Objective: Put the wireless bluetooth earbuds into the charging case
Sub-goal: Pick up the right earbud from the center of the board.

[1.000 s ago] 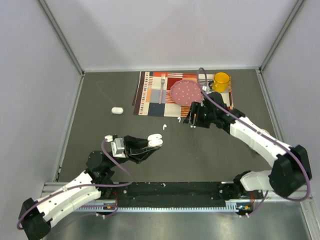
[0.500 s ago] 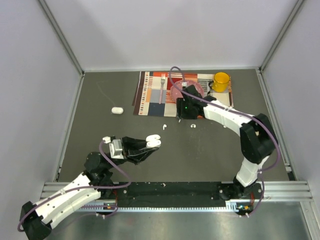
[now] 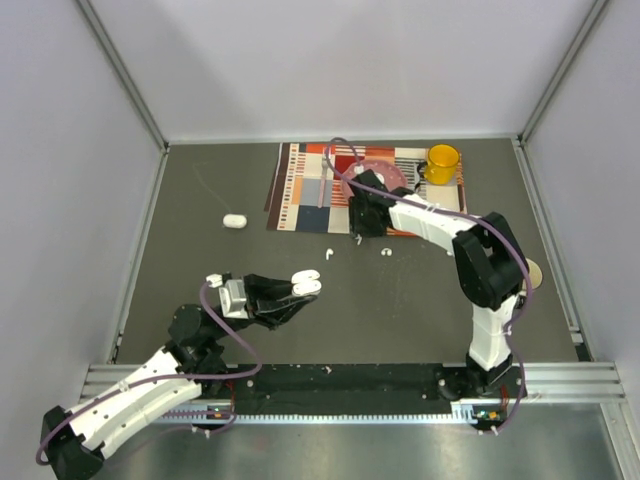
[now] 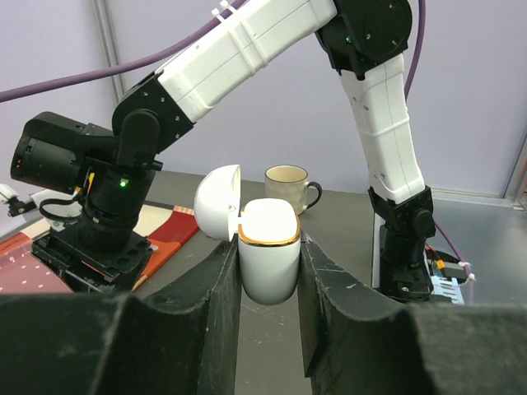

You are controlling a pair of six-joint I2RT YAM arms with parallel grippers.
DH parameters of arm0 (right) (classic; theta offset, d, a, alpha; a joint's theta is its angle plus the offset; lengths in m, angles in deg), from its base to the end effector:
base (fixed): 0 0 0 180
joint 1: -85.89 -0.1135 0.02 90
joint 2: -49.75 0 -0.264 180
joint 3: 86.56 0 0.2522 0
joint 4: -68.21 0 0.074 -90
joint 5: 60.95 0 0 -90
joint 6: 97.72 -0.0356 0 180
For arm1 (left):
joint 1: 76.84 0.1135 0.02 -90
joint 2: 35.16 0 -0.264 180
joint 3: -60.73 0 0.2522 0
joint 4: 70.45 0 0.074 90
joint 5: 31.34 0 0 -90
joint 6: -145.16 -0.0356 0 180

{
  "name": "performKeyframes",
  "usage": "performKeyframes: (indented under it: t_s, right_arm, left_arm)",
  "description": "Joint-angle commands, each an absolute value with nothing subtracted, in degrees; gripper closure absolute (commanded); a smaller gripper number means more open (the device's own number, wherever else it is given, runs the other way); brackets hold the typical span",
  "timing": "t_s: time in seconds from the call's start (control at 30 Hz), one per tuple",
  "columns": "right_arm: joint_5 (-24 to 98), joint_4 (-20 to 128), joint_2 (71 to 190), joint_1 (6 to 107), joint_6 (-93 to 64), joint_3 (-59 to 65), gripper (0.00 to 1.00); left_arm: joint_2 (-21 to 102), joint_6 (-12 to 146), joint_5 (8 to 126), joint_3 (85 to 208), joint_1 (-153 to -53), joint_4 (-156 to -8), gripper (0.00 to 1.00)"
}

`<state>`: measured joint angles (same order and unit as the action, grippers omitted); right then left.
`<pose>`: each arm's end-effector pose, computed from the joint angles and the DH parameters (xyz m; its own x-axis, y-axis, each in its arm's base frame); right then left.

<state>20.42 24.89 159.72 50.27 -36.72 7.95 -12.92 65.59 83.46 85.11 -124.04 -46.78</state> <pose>0.3363 0.2343 0.2010 -0.8565 -0.0240 -0.5155 -0.1113 0.9840 0.1391 0.0729 -0.1007 0.2691 0.1239 -0.3757 -0.9184 0.9609 0.2763 0.0166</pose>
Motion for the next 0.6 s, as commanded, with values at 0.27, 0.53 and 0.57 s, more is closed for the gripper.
performKeyframes:
  t_s: [0.27,0.53,0.57]
  right_arm:
    - [18.7,23.5,165.3,50.0,-35.7,13.9,0.6]
    - [18.9,23.5,167.5,50.0,-35.1,15.0,0.62]
    - [18.5,23.4,167.6,50.0,-35.0,15.1,0.62]
  left_arm:
    - [-13.8,65.1,82.9,85.4,-124.2,-46.9,1.0]
    - [-13.6,65.3,82.0,84.8,-124.2,-46.5,1.0]
    - [-13.6,65.4,82.0,84.8,-124.2,-46.5,1.0]
